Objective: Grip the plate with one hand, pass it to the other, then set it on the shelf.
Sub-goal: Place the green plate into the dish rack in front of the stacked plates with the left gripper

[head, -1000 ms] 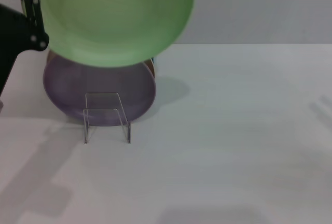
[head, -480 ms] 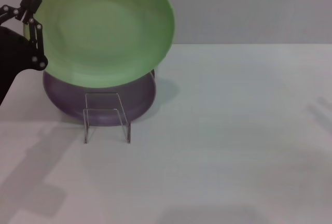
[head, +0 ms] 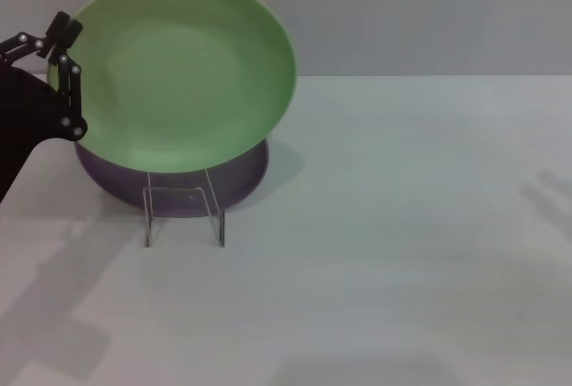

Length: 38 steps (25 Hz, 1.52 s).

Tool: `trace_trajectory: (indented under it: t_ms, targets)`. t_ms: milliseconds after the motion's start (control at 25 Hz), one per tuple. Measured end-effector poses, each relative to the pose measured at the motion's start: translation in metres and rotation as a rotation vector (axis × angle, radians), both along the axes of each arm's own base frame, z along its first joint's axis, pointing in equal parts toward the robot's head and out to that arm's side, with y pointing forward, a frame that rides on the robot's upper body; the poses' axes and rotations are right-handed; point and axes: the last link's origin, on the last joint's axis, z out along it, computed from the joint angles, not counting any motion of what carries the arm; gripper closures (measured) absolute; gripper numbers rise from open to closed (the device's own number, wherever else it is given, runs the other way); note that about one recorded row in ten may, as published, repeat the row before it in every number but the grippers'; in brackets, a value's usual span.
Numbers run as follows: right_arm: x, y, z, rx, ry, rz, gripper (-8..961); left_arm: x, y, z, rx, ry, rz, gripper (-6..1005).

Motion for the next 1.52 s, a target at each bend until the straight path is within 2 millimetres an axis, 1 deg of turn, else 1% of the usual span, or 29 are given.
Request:
trace_trajectory:
  t_ms: [440, 800, 1040, 1520]
  targets:
    - [-0.005, -0.003, -0.003, -0.022, -0.009, 0.038, 381, -0.001, 0.007, 0.003, 0.009, 0.065, -0.007, 971]
    - [-0.004, -0.007, -0.004, -0.03, -0.007, 0.042, 377, -0.005, 0.013, 0.0, -0.012, 0.116, 0.018, 971]
    - [-0.004, -0.006, -0.004, -0.031, -0.005, 0.044, 375, -0.007, 0.012, 0.0, -0.009, 0.122, 0.025, 971]
    - [-0.009, -0.002, -0.009, -0.051, -0.008, 0.064, 370, -0.013, 0.006, -0.011, -0.014, 0.159, 0.06, 971]
